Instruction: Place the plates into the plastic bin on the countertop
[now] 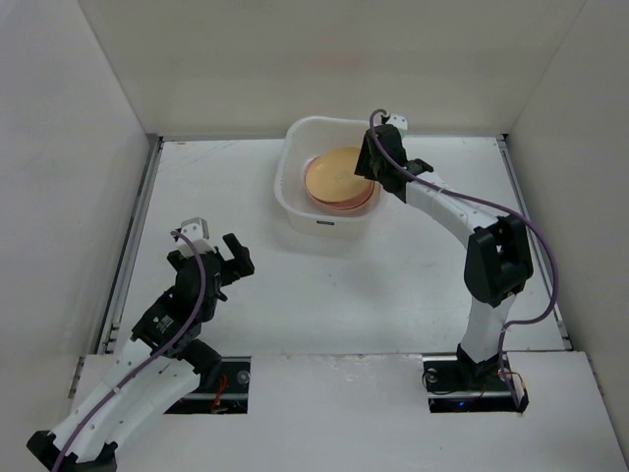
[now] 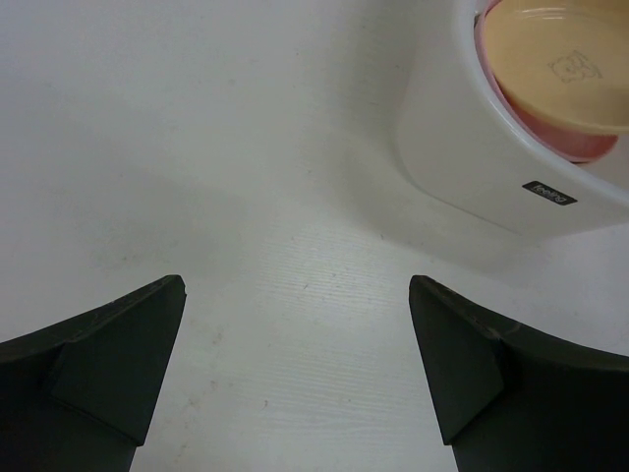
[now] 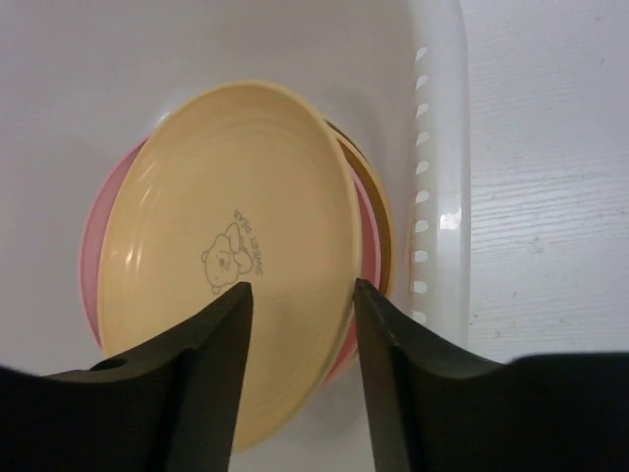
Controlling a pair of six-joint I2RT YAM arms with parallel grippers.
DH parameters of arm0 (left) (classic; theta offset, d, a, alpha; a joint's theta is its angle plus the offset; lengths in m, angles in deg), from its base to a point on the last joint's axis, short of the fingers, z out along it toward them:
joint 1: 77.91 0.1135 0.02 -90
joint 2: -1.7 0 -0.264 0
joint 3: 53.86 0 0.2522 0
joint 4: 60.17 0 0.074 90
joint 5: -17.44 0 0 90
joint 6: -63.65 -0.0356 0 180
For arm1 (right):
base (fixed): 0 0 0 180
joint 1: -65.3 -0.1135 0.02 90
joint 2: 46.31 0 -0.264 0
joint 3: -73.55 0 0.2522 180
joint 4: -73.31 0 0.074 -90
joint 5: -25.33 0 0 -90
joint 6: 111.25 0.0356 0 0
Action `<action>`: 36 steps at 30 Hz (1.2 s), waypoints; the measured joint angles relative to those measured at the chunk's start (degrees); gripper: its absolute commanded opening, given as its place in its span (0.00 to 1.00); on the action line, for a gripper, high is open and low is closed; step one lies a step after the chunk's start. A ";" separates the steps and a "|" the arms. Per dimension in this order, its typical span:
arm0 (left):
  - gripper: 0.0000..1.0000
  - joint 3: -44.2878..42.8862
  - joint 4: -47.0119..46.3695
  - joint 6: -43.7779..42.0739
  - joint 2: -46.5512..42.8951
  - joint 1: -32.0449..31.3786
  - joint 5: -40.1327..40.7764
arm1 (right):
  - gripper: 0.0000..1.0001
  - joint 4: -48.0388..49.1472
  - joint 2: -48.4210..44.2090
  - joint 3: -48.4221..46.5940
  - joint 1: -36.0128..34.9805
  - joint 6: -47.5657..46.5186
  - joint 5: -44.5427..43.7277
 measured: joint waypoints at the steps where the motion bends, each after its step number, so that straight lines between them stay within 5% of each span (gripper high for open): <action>1: 1.00 0.04 0.00 0.00 0.09 0.00 0.09 | 0.59 0.00 0.00 0.00 -0.04 -0.24 -0.26; 6: 1.00 0.09 0.00 0.02 0.24 -0.09 0.79 | 0.79 0.13 -0.98 0.24 -0.70 -1.29 -1.92; 7: 1.00 0.11 0.00 0.04 0.28 -0.17 0.98 | 1.00 0.20 -1.84 0.66 -1.07 -1.66 -2.43; 13: 1.00 0.98 -0.26 0.55 1.64 -0.44 1.79 | 1.00 1.42 -15.50 8.48 -5.60 -5.62 -7.37; 19: 1.00 5.31 -1.99 0.94 2.36 -1.09 4.11 | 1.00 8.17 -38.38 26.95 -10.29 -9.09 -18.18; 29: 1.00 9.01 -6.95 -0.87 2.34 -1.57 12.59 | 1.00 9.94 -57.77 58.27 -9.79 -6.34 -37.64; 36: 1.00 11.06 -13.03 -3.32 3.89 -1.81 15.89 | 1.00 10.05 -71.52 65.26 -6.54 -3.30 -40.37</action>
